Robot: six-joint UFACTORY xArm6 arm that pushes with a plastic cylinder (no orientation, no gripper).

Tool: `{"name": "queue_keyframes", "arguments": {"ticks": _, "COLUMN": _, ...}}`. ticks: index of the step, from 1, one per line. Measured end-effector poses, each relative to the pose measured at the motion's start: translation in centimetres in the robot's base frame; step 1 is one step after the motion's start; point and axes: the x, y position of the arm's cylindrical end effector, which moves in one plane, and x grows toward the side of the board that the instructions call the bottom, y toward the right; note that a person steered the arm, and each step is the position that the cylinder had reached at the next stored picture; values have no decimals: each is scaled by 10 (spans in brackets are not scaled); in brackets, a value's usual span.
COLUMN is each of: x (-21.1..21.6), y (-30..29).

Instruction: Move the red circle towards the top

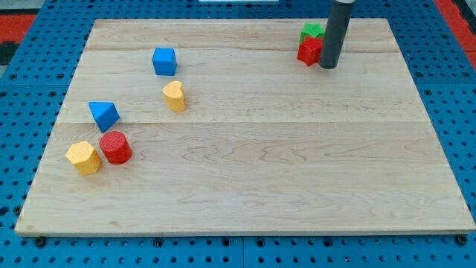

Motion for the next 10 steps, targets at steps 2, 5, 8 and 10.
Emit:
{"name": "queue_keyframes", "arguments": {"ticks": 2, "x": 131, "y": -152}}
{"name": "queue_keyframes", "arguments": {"ticks": 5, "x": 188, "y": -353}}
{"name": "queue_keyframes", "arguments": {"ticks": 8, "x": 143, "y": -349}}
{"name": "queue_keyframes", "arguments": {"ticks": 10, "x": 108, "y": -335}}
